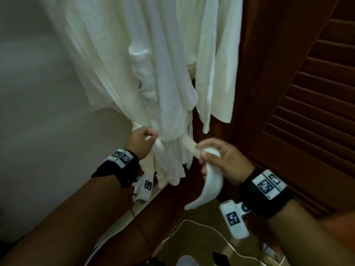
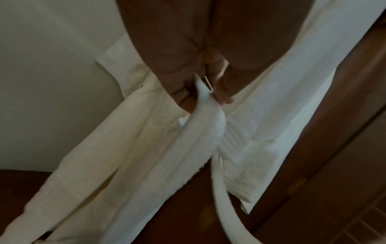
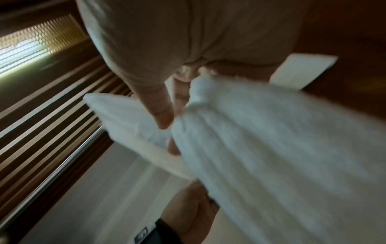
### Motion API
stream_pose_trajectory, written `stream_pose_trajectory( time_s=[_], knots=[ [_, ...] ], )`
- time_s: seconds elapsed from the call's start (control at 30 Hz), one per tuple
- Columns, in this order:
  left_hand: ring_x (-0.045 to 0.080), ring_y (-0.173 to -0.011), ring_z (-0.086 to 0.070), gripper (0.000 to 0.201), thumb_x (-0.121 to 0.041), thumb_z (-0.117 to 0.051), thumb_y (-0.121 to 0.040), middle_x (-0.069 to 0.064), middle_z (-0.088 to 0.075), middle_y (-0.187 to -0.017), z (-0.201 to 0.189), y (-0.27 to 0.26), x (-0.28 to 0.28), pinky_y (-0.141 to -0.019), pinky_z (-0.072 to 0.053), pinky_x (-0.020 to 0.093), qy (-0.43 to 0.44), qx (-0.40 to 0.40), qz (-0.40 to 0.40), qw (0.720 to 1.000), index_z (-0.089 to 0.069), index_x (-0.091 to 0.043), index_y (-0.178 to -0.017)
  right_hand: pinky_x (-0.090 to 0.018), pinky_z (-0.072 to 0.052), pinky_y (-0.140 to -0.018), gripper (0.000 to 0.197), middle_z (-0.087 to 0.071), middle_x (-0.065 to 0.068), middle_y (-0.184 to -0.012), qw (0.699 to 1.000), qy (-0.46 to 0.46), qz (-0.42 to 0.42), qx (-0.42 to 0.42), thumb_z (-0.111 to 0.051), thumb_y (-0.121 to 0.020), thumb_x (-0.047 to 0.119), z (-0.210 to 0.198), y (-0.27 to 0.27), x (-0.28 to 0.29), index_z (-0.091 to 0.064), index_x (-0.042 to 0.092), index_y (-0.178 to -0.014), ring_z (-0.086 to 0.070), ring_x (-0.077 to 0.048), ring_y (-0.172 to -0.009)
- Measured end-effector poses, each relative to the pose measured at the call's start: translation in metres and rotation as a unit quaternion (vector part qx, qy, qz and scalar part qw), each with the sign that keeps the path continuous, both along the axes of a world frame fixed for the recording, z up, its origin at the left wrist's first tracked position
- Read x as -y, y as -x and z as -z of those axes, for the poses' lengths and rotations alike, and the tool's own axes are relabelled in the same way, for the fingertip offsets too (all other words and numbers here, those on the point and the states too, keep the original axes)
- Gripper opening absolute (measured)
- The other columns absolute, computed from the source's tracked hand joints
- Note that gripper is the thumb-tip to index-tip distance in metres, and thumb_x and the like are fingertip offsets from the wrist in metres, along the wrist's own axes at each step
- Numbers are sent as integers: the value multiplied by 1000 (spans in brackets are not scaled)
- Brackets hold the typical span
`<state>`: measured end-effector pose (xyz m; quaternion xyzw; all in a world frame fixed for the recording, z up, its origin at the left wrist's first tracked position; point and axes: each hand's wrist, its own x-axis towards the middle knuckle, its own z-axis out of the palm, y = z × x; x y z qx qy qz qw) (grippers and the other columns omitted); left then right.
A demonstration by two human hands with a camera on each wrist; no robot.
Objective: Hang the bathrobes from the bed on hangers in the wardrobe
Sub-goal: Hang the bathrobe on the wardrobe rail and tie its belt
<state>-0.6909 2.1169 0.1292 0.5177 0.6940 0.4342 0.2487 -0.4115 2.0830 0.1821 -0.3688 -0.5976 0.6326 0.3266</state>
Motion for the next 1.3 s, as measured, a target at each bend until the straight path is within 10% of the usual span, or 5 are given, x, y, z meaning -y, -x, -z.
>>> stream_pose_trajectory(
  time_s=[0.23, 0.57, 0.97, 1.1, 1.3],
  knots=[
    [8, -99, -65, 29, 3, -53, -90, -7, -72, -103, -3, 36, 90, -88, -50, 26, -25, 55, -7, 998, -67, -21, -80, -51, -46, -100, 47, -70, -15, -99, 975, 71, -204, -55, -47, -74, -6, 17, 81, 11, -62, 10, -115, -64, -31, -104],
    [36, -93, -60, 28, -30, -67, -80, 26, -62, -101, 5, 29, 170, -90, -46, 51, 14, 483, -81, 872, -65, -9, -97, -32, -57, -71, 33, -68, -4, -90, 979, 58, -180, -70, -67, -78, -15, 39, 139, 27, -61, 14, -93, -67, -17, -85],
    [29, -88, -68, 25, -2, -72, -79, 17, -72, -94, 13, 11, 194, -77, -56, 40, -27, 361, -94, 927, -68, -25, -88, -27, -53, -80, 46, -57, -9, -121, 973, 101, -208, 9, -62, -91, 4, 83, 153, 44, -39, 24, -126, -60, -18, -103],
    [30, -90, -66, 25, -3, -69, -82, 11, -72, -96, 24, 17, 190, -83, -55, 50, -4, 332, -123, 935, -68, -27, -88, -39, -51, -91, 46, -68, -1, -91, 962, 72, -262, 21, -56, -92, -1, 74, 146, 42, -37, 28, -124, -64, -18, -95],
    [25, -84, -64, 36, -1, -62, -70, 13, -66, -103, 26, 8, 182, -69, -53, 37, 20, 308, -98, 946, -60, -18, -102, -10, -46, -70, 28, -63, 0, -98, 954, -83, -255, 132, -49, -99, 18, 63, 145, 38, -29, 24, -118, -60, -3, -82]
  ],
)
